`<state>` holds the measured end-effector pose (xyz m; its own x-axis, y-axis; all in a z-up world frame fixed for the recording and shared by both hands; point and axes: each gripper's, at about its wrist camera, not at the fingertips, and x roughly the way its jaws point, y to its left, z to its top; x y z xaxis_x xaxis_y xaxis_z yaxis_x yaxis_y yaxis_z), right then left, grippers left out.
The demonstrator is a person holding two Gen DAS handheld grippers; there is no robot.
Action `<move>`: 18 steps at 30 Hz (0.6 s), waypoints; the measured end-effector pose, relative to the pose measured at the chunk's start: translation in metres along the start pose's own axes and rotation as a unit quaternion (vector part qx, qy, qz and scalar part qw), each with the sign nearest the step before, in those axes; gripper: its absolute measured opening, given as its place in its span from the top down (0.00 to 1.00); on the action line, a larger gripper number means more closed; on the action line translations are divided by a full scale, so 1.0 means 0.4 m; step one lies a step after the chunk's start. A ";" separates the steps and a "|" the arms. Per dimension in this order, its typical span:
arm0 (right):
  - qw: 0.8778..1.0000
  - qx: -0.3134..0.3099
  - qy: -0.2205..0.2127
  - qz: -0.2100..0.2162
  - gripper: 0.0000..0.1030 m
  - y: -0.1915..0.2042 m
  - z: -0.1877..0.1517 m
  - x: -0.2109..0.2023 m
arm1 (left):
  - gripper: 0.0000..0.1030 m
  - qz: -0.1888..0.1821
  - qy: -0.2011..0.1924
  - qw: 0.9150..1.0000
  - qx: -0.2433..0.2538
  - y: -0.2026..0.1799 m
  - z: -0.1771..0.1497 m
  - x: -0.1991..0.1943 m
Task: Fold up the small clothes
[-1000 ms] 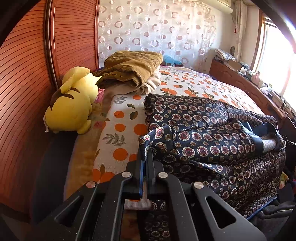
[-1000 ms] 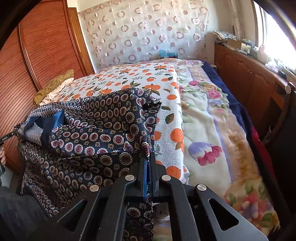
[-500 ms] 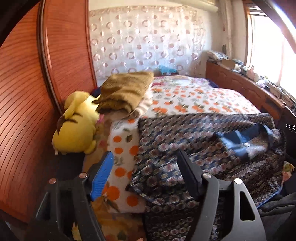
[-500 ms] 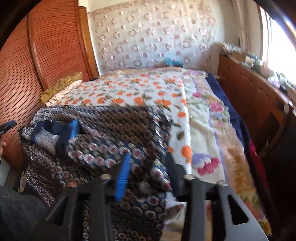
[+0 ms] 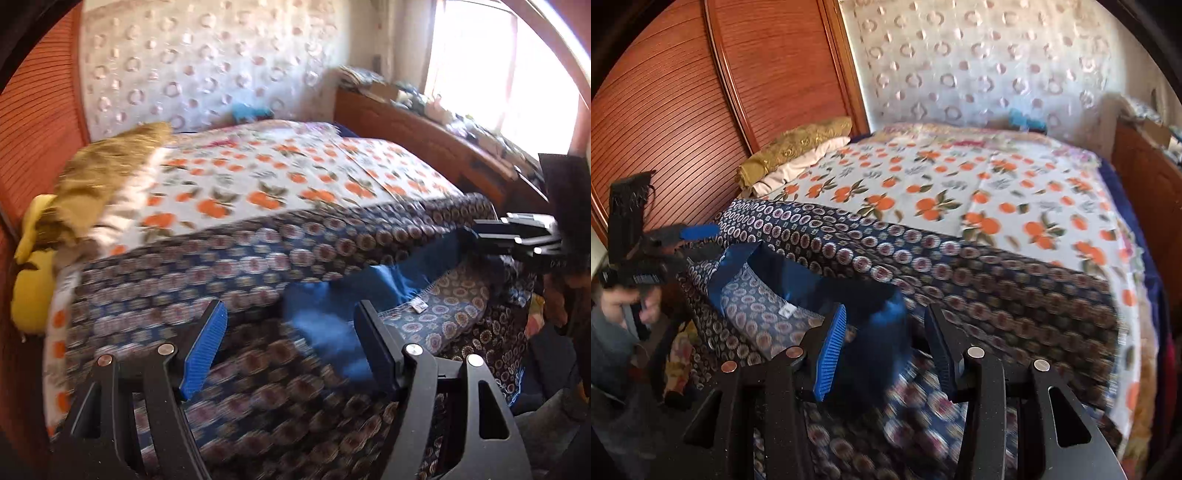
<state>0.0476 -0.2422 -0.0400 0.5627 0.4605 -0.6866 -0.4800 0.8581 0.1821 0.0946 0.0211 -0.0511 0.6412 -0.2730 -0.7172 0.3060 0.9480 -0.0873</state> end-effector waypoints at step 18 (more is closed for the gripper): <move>0.999 -0.017 0.018 0.047 0.97 0.045 -0.016 0.008 | 0.93 -0.018 0.010 1.000 0.019 -0.056 -0.055 -0.007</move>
<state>0.0364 -0.2267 -0.0435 0.4903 0.5293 -0.6924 -0.5518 0.8035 0.2235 0.0705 0.0040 -0.0623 0.6147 -0.3026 -0.7284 0.3556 0.9306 -0.0865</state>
